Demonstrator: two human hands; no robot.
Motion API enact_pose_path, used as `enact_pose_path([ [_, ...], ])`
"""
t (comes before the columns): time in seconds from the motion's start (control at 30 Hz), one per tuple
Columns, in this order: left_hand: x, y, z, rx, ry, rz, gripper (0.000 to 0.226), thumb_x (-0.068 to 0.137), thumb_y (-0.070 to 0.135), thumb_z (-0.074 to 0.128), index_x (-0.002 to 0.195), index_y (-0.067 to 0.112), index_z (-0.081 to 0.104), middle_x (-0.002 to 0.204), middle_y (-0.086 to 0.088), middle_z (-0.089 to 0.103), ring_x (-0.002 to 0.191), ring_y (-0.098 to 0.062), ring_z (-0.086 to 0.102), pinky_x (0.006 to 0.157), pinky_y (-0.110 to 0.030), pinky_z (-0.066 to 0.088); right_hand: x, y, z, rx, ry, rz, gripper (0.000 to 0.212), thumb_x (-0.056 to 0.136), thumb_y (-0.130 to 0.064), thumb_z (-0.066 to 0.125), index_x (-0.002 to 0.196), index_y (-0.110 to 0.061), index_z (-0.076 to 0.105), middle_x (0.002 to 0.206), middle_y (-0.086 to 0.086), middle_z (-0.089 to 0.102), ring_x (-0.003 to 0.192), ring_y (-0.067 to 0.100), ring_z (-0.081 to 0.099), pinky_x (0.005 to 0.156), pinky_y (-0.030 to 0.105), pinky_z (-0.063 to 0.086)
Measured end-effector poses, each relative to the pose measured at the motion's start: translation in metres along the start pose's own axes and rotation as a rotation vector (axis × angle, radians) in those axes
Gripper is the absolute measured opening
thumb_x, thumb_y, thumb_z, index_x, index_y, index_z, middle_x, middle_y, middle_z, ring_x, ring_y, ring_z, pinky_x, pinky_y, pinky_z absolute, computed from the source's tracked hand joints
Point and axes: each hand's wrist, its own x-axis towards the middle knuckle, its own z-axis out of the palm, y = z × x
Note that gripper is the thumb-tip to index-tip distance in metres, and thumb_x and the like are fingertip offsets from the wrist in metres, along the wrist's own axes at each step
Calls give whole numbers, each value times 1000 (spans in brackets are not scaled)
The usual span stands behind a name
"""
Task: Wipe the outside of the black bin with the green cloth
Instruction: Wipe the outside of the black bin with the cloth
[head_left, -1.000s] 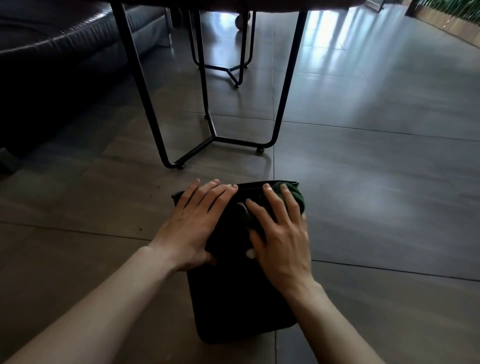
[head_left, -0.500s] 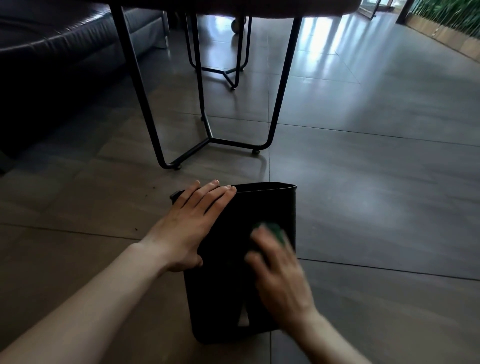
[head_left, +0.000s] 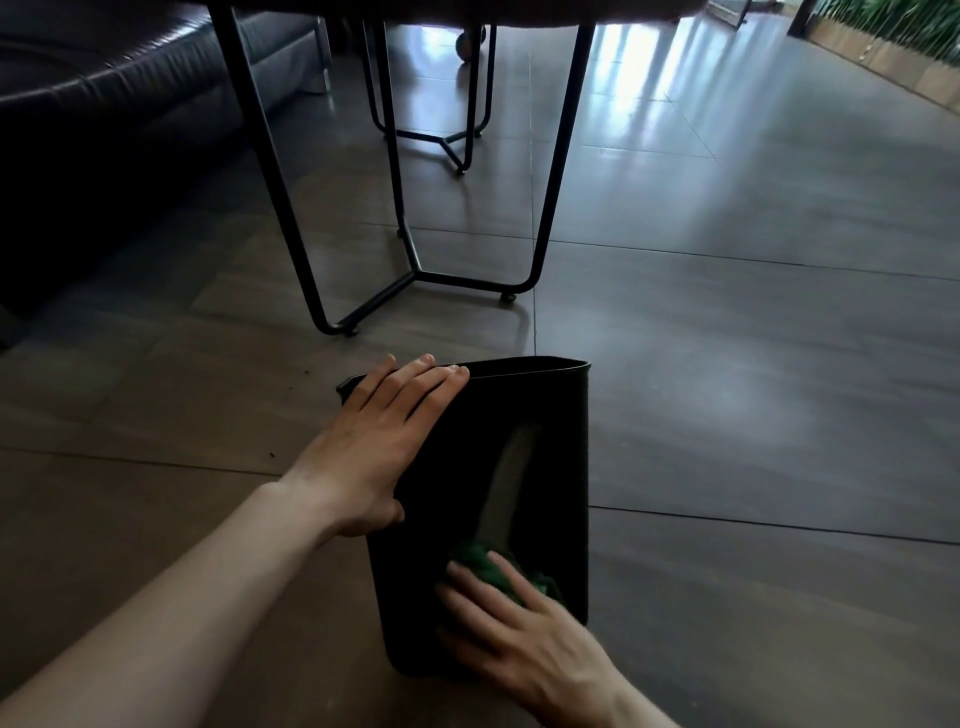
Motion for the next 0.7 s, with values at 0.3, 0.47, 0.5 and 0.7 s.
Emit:
enact_pose_path([
  [0.3, -3, 3, -3, -27, 13, -8, 134, 53, 48, 73, 160, 20, -3, 165, 5, 11, 155, -17, -2, 124, -36, -12, 74, 90, -64, 336, 313, 1044, 69, 84, -13, 71, 149, -16, 48, 156, 18, 37, 152, 38, 23, 116, 60, 36],
  [0.47, -3, 4, -2, -29, 15, -12, 132, 56, 36, 76, 160, 22, -4, 166, 5, 10, 155, -16, -4, 124, -35, -11, 55, 15, -31, 142, 18, 485, 70, 80, -38, 61, 147, -21, 48, 164, 20, 31, 155, 39, 15, 117, 61, 26],
  [0.5, -3, 4, -2, -24, 9, -10, 135, 54, 36, 78, 159, 22, -4, 166, 6, 9, 155, -16, -4, 124, -35, -12, 42, 6, -24, 78, -46, 339, 62, 83, -39, 57, 143, -25, 50, 164, 19, 32, 155, 39, 16, 116, 60, 29],
  [0.7, -4, 4, -2, -32, 8, -6, 141, 51, 46, 82, 159, 21, -5, 165, 7, 8, 155, -15, -5, 124, -34, -12, 10, 49, -27, 215, 191, 756, 44, 85, -9, 69, 126, -24, 64, 158, 22, 41, 150, 42, 32, 110, 58, 45],
])
